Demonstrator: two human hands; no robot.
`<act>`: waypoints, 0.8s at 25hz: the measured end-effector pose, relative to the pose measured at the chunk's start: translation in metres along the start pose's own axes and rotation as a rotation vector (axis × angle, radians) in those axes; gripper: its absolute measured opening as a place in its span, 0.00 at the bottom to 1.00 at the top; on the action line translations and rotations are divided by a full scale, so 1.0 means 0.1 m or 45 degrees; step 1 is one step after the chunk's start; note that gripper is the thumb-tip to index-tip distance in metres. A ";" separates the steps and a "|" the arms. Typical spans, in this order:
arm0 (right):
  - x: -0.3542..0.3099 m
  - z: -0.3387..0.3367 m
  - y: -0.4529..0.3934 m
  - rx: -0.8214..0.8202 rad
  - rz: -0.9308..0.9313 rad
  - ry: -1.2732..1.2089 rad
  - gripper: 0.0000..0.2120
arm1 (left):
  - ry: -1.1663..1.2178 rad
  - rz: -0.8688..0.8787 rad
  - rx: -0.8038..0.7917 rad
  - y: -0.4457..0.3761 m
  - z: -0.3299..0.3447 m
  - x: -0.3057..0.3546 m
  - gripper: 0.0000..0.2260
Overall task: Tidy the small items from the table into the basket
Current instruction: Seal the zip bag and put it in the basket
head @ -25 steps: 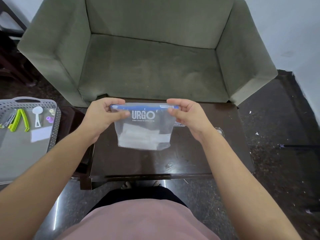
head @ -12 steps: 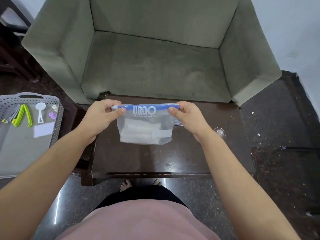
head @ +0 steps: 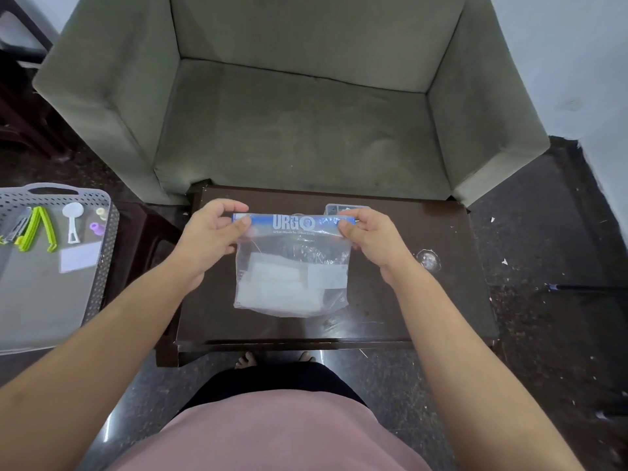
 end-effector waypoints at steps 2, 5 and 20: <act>0.08 -0.02 -0.03 0.048 -0.018 0.089 0.04 | -0.194 0.057 -0.115 -0.01 -0.02 -0.03 0.07; 0.18 -0.03 -0.04 0.096 0.000 0.291 0.07 | -0.626 0.160 -0.180 -0.05 -0.02 -0.16 0.06; 0.45 0.23 0.01 -0.032 0.564 -0.434 0.09 | -0.038 -0.373 0.022 -0.06 0.30 -0.45 0.11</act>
Point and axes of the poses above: each hand's wrist, its own y-axis away from the middle knuckle, its own z-axis out of the palm, x = y × z, the point moved 1 cm from there along -y, towards the middle knuckle, and after that the axes turned 13 degrees about y, right-handed, at the moved point
